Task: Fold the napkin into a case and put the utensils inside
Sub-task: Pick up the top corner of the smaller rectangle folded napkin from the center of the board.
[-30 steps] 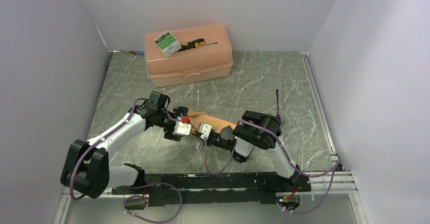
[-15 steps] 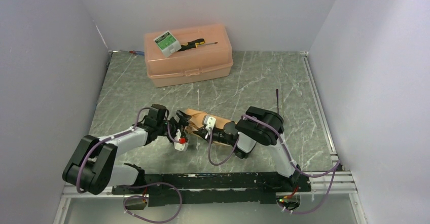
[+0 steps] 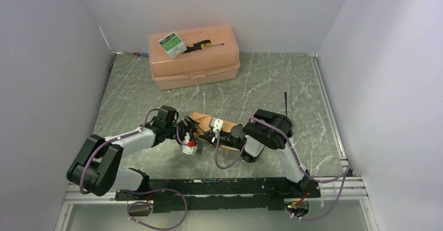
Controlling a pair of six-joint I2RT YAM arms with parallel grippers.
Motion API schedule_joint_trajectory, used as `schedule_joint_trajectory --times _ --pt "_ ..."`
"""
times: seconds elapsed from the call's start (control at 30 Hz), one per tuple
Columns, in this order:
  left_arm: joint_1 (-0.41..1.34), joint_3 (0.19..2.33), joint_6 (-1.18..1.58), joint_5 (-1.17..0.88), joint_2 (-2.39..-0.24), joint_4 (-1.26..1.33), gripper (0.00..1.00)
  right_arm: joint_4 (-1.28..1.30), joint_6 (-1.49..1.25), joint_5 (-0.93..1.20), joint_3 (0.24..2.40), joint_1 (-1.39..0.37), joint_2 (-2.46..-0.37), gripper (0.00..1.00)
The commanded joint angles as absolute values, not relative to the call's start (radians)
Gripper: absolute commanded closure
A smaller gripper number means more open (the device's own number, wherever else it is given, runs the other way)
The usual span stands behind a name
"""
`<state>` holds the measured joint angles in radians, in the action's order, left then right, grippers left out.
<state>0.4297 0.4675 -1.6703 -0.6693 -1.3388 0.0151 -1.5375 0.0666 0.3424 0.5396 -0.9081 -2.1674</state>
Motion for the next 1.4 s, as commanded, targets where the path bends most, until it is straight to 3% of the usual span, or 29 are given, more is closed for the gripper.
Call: schedule_joint_trajectory --times 0.0,0.27,0.47,0.63,0.73,0.9,1.03,1.13,1.23,1.3,1.37 --pt "0.447 0.527 -1.628 -0.687 -1.318 -0.109 0.36 -1.713 0.037 0.361 0.543 -0.903 -2.185 1.00" --pt "0.463 0.535 -1.577 -0.637 -1.339 -0.078 0.49 -1.713 0.032 0.369 0.535 -0.904 -2.172 0.99" --pt "0.464 0.583 -1.473 -0.605 -1.357 -0.119 0.80 -1.715 0.039 0.389 0.523 -0.906 -2.158 0.82" --pt "0.465 0.631 -1.374 -0.599 -1.372 -0.150 0.97 -1.714 0.056 0.386 0.523 -0.915 -2.150 0.72" --pt "0.465 0.651 -1.339 -0.603 -1.379 -0.179 0.97 -1.714 0.068 0.373 0.520 -0.921 -2.137 0.66" --pt "0.468 0.644 -1.312 -0.603 -1.377 -0.173 0.97 -1.715 0.086 0.337 0.527 -0.934 -2.117 0.65" --pt "0.469 0.643 -1.310 -0.603 -1.372 -0.175 0.97 -1.713 0.102 0.304 0.530 -0.940 -2.106 0.74" --pt "0.469 0.644 -1.302 -0.603 -1.367 -0.173 0.95 -1.713 0.103 0.297 0.531 -0.940 -2.101 0.87" --pt "0.469 0.639 -1.292 -0.588 -1.364 -0.166 0.75 -1.713 0.093 0.296 0.525 -0.939 -2.094 1.00" --pt "0.469 0.642 -1.270 -0.565 -1.353 -0.168 0.55 -1.713 0.083 0.299 0.520 -0.940 -2.099 1.00" --pt "0.469 0.662 -1.224 -0.542 -1.339 -0.201 0.44 -1.714 0.072 0.304 0.514 -0.940 -2.114 1.00"
